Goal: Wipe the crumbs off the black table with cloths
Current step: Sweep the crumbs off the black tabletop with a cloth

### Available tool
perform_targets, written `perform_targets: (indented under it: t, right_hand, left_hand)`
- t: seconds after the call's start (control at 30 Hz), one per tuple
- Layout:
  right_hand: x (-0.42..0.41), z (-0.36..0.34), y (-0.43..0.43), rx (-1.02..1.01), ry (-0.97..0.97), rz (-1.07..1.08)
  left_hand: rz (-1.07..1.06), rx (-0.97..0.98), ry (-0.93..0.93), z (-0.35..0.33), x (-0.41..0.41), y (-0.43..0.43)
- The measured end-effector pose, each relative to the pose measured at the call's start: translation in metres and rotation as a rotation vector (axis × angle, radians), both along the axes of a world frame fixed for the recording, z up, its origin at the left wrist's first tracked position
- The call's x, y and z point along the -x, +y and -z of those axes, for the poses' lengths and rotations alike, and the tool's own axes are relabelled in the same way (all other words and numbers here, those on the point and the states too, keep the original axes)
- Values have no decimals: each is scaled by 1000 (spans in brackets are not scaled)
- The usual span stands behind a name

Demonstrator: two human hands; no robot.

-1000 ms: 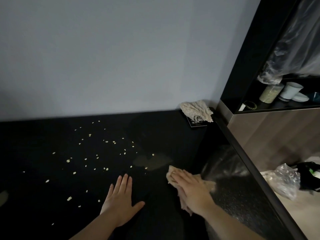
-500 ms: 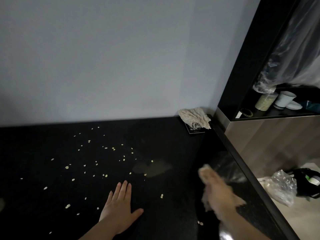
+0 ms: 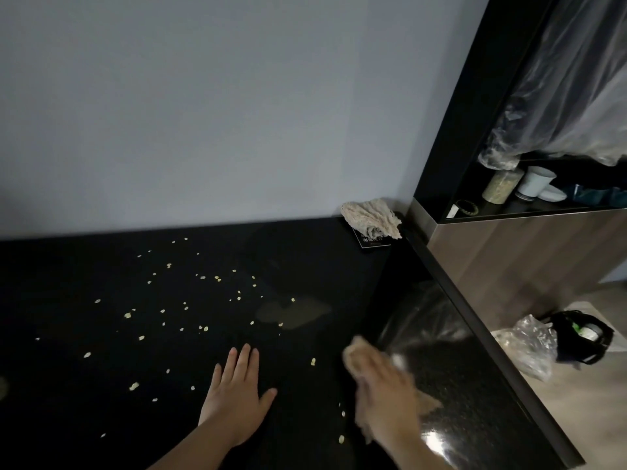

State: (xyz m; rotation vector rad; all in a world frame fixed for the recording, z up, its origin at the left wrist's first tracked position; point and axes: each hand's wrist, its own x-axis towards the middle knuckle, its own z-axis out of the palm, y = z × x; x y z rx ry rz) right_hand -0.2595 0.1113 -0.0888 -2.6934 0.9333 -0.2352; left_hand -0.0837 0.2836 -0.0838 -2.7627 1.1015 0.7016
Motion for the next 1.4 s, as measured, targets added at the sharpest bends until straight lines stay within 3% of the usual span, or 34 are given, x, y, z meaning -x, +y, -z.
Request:
perform_targets:
  t: [0.13, 0.2, 0.33, 0.4, 0.47, 0.57, 0.63, 0.73, 0.8, 0.87, 0.97, 1.0, 1.07, 1.17, 1.23, 1.3, 1.4]
  right_hand:
    - [36, -1, -41, -169, 65, 619]
    - [20, 1, -15, -168, 109, 527]
    - [-10, 17, 46, -3, 106, 3]
    - [-7, 2, 36, -23, 109, -73]
    - [13, 5, 2, 33, 145, 75]
    - [30, 4, -17, -115, 188, 498]
    - [15, 3, 10, -136, 193, 444]
    - [-1, 9, 53, -39, 133, 4]
    - [10, 7, 49, -5, 154, -108]
    - [32, 2, 18, 1, 116, 52]
    - [61, 3, -13, -109, 129, 554]
    - [58, 2, -9, -127, 146, 593]
    - [43, 2, 20, -87, 147, 434]
    - [33, 13, 58, -8, 103, 13]
    - [42, 8, 59, -67, 129, -126]
    - [59, 6, 30, 39, 117, -77]
    - [87, 5, -19, -57, 147, 417]
  left_hand:
    - [21, 10, 4, 0, 4, 5]
    - [15, 20, 18, -1, 4, 6]
    - [26, 19, 25, -1, 3, 5]
    - [37, 17, 27, -2, 3, 7]
    - [45, 26, 27, -2, 5, 10]
    - [55, 33, 11, 0, 12, 15]
    - [52, 38, 12, 1, 13, 16]
    - [50, 43, 17, 0, 12, 15]
    - [52, 39, 23, 0, 13, 16]
    - [57, 36, 28, -1, 15, 17]
    - [61, 28, 31, -2, 21, 19]
    - [63, 25, 30, -2, 21, 19]
    - [73, 24, 27, -3, 21, 19]
    - [83, 31, 32, -5, 20, 19]
    - [83, 29, 39, -6, 22, 21]
    - [75, 27, 48, -6, 26, 23]
    - [49, 29, 51, -5, 34, 25]
